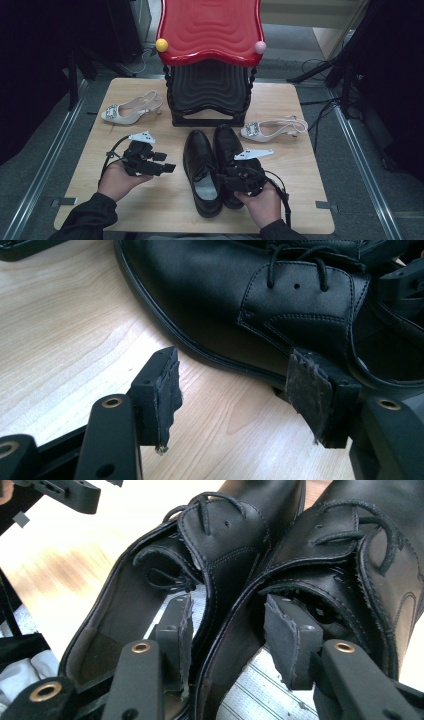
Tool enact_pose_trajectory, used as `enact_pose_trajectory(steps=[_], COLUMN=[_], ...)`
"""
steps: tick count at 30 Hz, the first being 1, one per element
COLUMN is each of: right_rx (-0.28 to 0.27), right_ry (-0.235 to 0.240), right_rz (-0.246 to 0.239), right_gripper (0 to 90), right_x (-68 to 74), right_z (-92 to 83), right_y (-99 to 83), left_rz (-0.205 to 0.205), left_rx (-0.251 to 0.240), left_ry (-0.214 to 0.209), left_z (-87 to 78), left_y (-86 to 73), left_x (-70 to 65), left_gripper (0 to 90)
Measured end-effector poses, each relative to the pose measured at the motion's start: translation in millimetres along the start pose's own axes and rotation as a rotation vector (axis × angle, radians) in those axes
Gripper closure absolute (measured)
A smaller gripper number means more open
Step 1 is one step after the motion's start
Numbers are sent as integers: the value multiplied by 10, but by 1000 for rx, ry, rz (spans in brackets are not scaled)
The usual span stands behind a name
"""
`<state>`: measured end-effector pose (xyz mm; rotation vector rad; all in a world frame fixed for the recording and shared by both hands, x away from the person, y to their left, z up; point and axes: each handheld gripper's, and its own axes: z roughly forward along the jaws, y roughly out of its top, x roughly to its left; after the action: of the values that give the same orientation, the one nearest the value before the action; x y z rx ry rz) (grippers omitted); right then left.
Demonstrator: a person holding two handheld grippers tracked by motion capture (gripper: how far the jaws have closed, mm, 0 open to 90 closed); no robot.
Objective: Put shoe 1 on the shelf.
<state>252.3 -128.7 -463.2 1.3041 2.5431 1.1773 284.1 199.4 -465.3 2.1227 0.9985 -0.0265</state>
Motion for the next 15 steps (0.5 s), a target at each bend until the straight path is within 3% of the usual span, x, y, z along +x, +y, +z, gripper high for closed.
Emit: enact_pose_trajectory(steps=[5, 10, 15], right_rx=[13, 55, 109], right_ry=[-8, -23, -19], right_rz=[20, 11, 31], right_gripper=[554, 537, 557], right_x=[7, 39, 36], right_z=[25, 119, 207], right_y=[-6, -3, 58], left_rz=[7, 11, 34], left_rx=[-6, -13, -4], left_ry=[-1, -5, 16], left_z=[14, 29, 58], left_y=[49, 93, 135], left_x=[14, 32, 38], left_gripper=[385, 385, 385])
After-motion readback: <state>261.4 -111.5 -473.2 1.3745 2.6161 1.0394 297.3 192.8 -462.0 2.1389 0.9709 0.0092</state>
